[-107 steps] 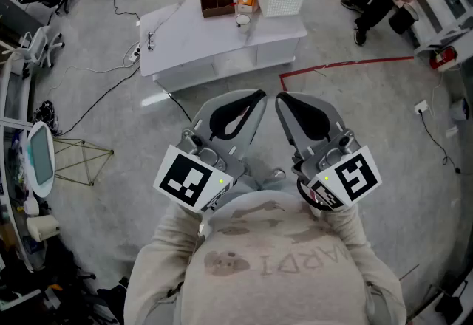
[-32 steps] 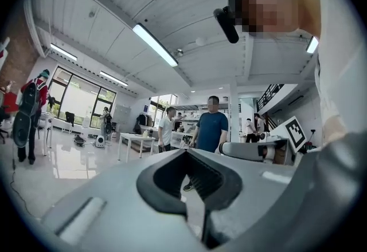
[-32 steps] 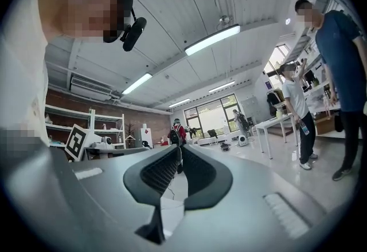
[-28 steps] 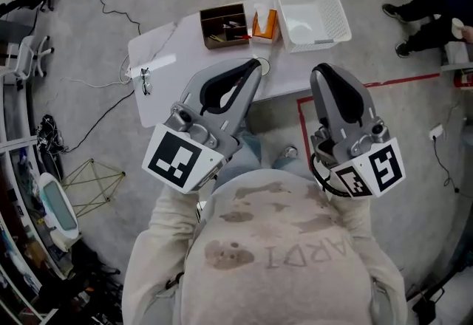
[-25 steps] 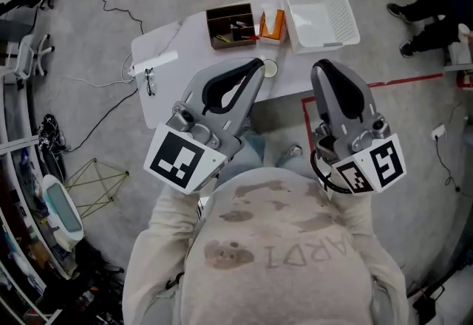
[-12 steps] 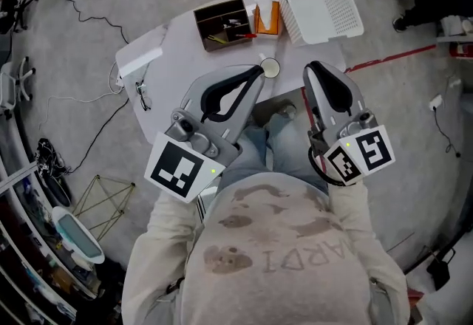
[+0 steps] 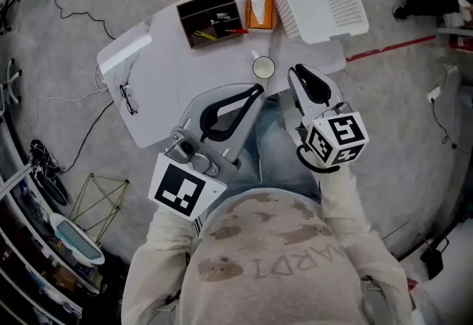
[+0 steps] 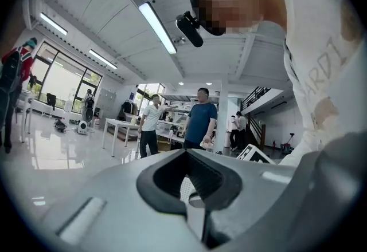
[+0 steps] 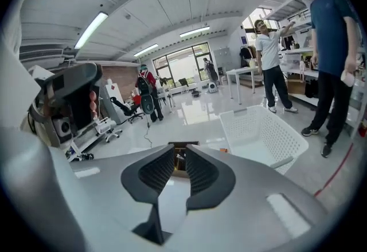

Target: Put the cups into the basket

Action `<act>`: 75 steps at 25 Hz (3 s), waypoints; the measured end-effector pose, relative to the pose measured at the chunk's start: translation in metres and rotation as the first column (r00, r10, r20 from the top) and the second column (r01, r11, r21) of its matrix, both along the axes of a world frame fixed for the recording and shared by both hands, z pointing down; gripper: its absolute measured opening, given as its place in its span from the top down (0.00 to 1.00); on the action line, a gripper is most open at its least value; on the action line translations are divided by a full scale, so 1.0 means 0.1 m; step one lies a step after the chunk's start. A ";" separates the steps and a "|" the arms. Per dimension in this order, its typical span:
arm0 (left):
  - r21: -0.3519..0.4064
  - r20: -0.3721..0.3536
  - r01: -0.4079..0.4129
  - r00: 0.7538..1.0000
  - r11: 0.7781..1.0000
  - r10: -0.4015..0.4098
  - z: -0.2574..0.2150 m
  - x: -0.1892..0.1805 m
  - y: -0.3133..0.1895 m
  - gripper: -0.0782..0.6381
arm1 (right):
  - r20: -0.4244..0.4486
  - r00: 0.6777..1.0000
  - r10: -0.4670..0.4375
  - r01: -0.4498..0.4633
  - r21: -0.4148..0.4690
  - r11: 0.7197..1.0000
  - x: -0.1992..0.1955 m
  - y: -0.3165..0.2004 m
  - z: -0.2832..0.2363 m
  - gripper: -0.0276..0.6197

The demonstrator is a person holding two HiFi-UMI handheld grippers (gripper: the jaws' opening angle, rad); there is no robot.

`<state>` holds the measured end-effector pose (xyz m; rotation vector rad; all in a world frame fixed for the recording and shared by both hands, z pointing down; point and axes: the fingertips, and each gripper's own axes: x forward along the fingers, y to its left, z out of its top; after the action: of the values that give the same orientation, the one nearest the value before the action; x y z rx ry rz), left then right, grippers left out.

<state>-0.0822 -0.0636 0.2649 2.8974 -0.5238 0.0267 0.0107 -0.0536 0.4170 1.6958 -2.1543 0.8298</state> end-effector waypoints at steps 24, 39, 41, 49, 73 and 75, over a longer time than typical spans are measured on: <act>-0.117 0.051 0.024 0.999 0.993 -0.018 1.40 0.15 -0.30 0.89 | -0.096 0.994 -0.052 0.004 -0.450 0.893 0.13 -0.02 2.51 0.79; -0.141 0.050 0.069 0.997 0.988 -0.062 1.55 0.02 -0.40 0.89 | -0.166 0.975 -0.146 0.013 -0.614 0.789 0.07 -0.05 3.09 0.78; -0.142 0.055 0.074 0.996 0.987 -0.066 1.58 -0.01 -0.40 0.89 | -0.166 0.974 -0.153 0.014 -0.634 0.773 0.05 -0.03 3.15 0.79; -0.147 0.063 0.087 0.995 0.985 -0.079 1.62 -0.07 -0.44 0.89 | -0.167 0.974 -0.150 -0.003 -0.678 0.735 0.01 -0.01 3.31 0.78; -0.075 0.048 0.075 0.996 0.994 -0.071 1.00 -0.08 -0.33 0.89 | -0.084 0.996 -0.010 -0.041 -0.582 0.812 -0.01 0.00 2.18 0.87; -0.060 0.038 0.068 0.997 0.996 -0.066 0.80 -0.05 -0.30 0.89 | -0.060 0.998 0.009 -0.040 -0.534 0.845 0.00 -0.02 1.78 0.87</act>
<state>-0.0876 -0.0937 0.3450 2.8223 -0.6148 0.0840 0.0107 -0.0561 0.5951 1.4294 -1.6455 1.2356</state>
